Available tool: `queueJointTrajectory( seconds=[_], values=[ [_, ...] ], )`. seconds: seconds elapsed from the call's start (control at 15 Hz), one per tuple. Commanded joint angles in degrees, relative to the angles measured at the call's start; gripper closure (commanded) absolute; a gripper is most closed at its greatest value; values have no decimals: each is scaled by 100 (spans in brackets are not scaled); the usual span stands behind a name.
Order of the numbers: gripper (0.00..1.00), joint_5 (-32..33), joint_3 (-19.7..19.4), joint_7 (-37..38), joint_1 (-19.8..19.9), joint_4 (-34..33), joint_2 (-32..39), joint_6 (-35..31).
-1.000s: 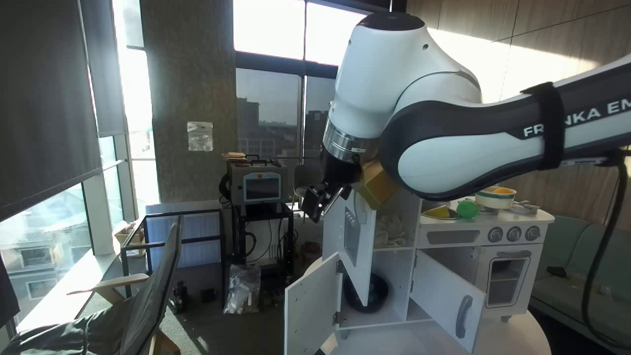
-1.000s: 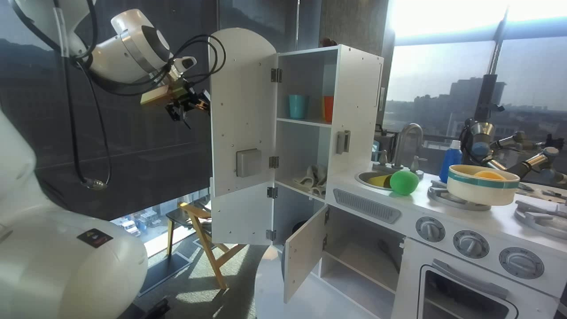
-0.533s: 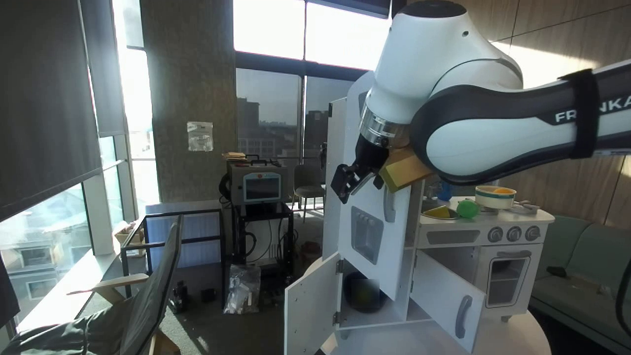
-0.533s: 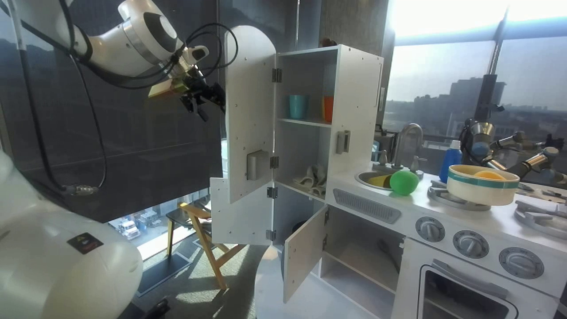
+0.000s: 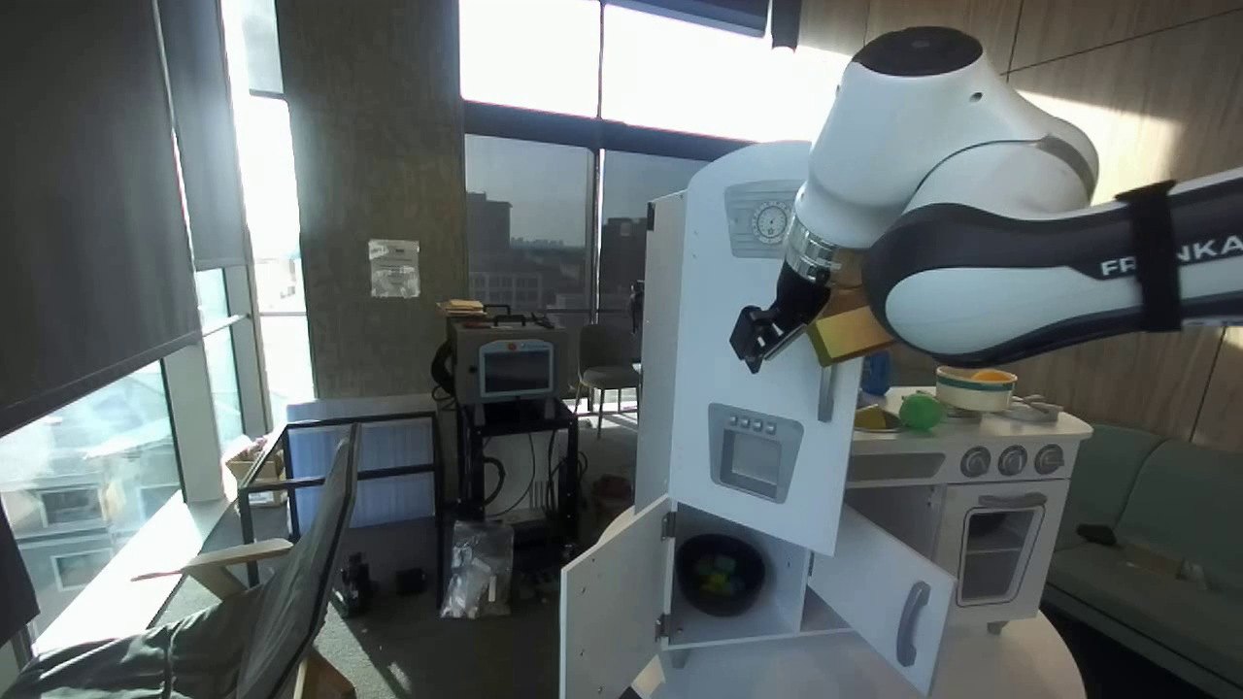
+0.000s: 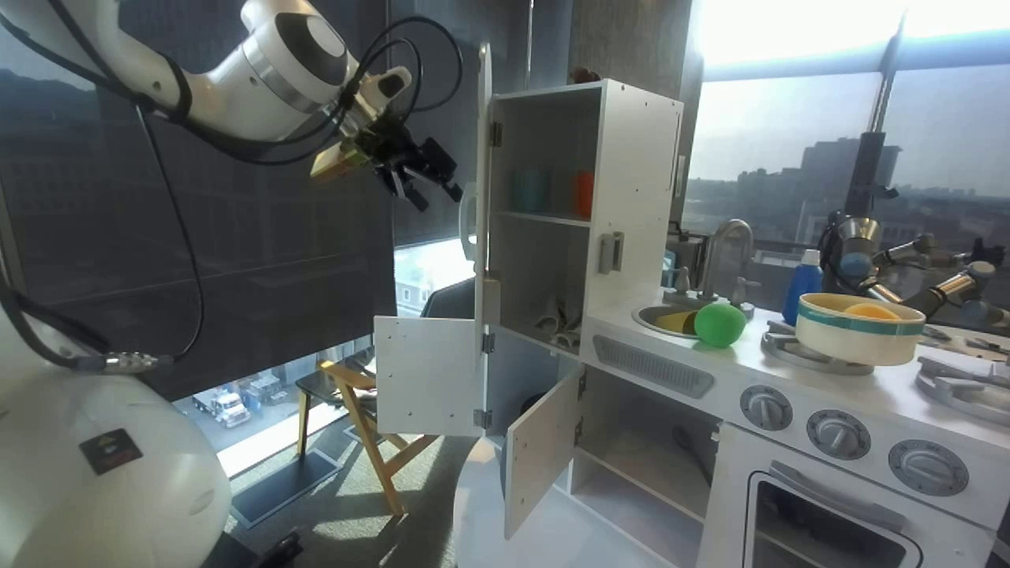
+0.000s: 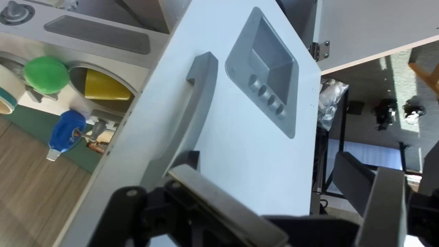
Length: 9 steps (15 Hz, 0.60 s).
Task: Close all three cabinet doors
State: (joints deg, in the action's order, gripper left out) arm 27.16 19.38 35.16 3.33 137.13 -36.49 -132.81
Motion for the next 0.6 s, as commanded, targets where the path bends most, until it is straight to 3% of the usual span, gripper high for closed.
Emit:
queueJointTrajectory(
  seconds=[0.0,0.4,0.53],
  values=[
    [0,540,-51,159,482,304,-25,-716],
    [0,1338,-513,-502,921,694,270,-2726],
    [0,1464,-809,-684,878,729,542,-3597]
  ],
)
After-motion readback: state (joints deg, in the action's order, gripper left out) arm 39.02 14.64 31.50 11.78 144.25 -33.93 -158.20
